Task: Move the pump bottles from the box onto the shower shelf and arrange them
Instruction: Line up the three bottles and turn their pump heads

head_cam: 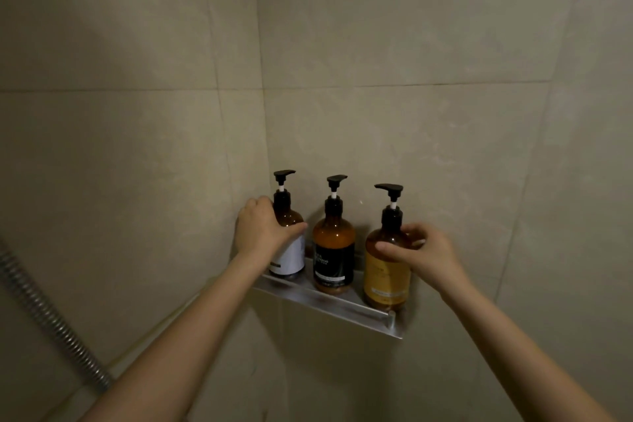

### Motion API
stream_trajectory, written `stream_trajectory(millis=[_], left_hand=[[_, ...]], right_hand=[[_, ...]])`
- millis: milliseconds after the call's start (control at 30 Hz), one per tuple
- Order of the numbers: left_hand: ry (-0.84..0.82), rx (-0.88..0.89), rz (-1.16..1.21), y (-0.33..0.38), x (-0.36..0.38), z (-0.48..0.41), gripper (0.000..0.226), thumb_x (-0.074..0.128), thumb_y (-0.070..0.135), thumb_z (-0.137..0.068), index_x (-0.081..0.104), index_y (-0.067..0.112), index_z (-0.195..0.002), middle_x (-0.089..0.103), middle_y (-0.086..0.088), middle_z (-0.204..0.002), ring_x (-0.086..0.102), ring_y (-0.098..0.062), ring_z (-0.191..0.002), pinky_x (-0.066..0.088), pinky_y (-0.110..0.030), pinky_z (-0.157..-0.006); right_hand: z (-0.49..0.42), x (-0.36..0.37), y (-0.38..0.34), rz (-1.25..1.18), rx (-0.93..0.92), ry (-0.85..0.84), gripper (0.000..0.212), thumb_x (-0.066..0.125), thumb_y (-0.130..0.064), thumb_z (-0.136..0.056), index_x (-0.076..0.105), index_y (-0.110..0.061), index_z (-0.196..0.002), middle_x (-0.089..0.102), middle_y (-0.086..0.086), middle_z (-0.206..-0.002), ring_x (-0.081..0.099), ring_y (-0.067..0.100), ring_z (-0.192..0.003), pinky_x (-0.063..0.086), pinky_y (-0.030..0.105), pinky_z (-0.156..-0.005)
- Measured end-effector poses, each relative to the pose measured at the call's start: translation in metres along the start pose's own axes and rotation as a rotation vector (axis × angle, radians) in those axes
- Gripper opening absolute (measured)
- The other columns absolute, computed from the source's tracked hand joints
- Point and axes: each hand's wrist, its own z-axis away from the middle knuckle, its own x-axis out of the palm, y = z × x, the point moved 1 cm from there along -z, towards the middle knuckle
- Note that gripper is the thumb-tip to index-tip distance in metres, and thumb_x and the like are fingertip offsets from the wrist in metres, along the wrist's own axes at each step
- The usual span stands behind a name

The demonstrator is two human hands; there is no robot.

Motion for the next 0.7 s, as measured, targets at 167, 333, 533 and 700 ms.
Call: stream_trajectory(millis=[167, 333, 533, 700], left_hand=[[-0.255, -0.108, 0.329, -0.007, -0.002, -0.013, 0.036, 0.073, 0.031, -0.072, 0.060, 0.015, -0.102, 0.060, 0.002, -0.090, 0.060, -0.019, -0.089, 0.049, -0.029, -0.071], [-0.268, -0.084, 0.282, -0.013, -0.009, -0.021, 0.038, 0.082, 0.035, -0.063, 0.062, 0.020, -0.091, 0.062, 0.004, -0.082, 0.060, -0.013, -0.077, 0.050, -0.029, -0.067], [-0.257, -0.062, 0.285, -0.006, -0.006, -0.019, 0.034, 0.079, 0.042, -0.064, 0.058, 0.026, -0.087, 0.058, 0.013, -0.073, 0.055, -0.001, -0.068, 0.043, -0.019, -0.055], [-0.289, -0.127, 0.363, -0.011, -0.004, -0.025, 0.036, 0.078, 0.023, -0.069, 0.067, 0.009, -0.101, 0.066, -0.003, -0.088, 0.060, -0.014, -0.078, 0.047, -0.026, -0.067]], right_hand=[[0.001, -0.001, -0.002, 0.012, -0.003, 0.001, 0.067, 0.081, -0.045, -0.062, 0.057, -0.015, -0.116, 0.058, -0.004, -0.102, 0.058, 0.019, -0.098, 0.053, 0.034, -0.078], [0.003, -0.001, -0.001, 0.015, 0.001, 0.013, 0.067, 0.081, -0.046, -0.062, 0.059, -0.013, -0.116, 0.062, 0.002, -0.110, 0.060, 0.022, -0.101, 0.054, 0.038, -0.082], [0.004, -0.001, -0.006, 0.025, 0.017, 0.001, 0.067, 0.081, -0.045, -0.063, 0.058, -0.013, -0.117, 0.061, 0.002, -0.109, 0.059, 0.021, -0.100, 0.054, 0.037, -0.080], [0.005, -0.002, -0.008, 0.031, 0.031, 0.000, 0.066, 0.081, -0.044, -0.063, 0.057, -0.013, -0.116, 0.057, -0.002, -0.102, 0.058, 0.021, -0.099, 0.056, 0.040, -0.081]])
